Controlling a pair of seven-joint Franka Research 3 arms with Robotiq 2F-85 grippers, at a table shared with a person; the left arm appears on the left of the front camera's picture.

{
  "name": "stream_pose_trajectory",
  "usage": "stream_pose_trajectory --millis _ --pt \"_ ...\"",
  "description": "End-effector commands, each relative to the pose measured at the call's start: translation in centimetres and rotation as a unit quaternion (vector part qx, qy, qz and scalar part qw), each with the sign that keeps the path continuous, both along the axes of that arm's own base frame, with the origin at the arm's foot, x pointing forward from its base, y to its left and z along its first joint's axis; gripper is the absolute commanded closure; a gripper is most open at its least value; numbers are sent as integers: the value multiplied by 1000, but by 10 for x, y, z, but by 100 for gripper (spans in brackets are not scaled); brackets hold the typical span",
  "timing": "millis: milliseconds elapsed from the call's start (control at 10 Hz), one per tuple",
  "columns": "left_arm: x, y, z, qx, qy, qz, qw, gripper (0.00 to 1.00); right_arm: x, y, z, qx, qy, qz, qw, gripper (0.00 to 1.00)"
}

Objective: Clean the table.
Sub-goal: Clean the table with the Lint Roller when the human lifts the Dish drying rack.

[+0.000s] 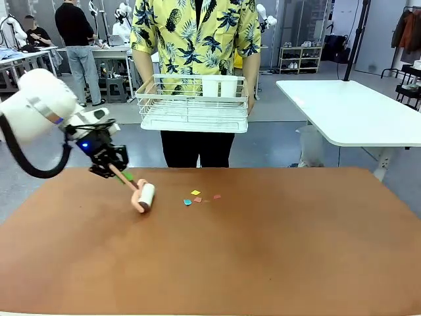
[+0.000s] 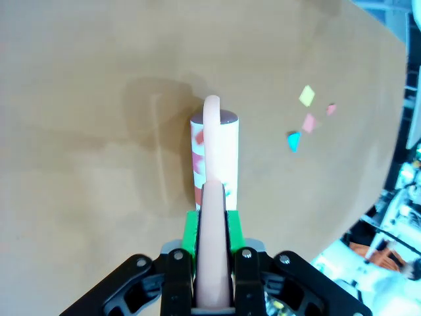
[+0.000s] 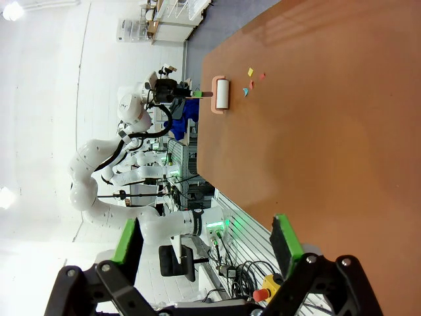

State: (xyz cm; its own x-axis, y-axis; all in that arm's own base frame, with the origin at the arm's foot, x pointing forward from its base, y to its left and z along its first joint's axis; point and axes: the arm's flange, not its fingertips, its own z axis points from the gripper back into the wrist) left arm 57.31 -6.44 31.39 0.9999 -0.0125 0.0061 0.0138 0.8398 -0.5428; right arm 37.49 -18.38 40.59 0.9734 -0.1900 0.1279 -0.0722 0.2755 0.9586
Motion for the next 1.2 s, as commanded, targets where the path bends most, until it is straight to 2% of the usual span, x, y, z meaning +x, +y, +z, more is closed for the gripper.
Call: stream_pose_trajectory --millis 0,500,700,900,1100 --pt "-2 -32 -38 18 -10 18 1000 79 -1 0 3 3 -5 1 1000 0" --pt "16 -118 -57 -1 -19 -47 999 79 -1 0 3 3 -5 1 1000 0" --pt "14 -159 -63 -6 -20 -65 998 79 -1 0 3 3 -5 1 1000 0" --pt "14 -193 -68 -6 -3 -107 994 79 -1 0 3 3 -5 1 1000 0" --pt "19 -228 -69 -13 9 -122 992 79 -1 0 3 3 -5 1 1000 0"
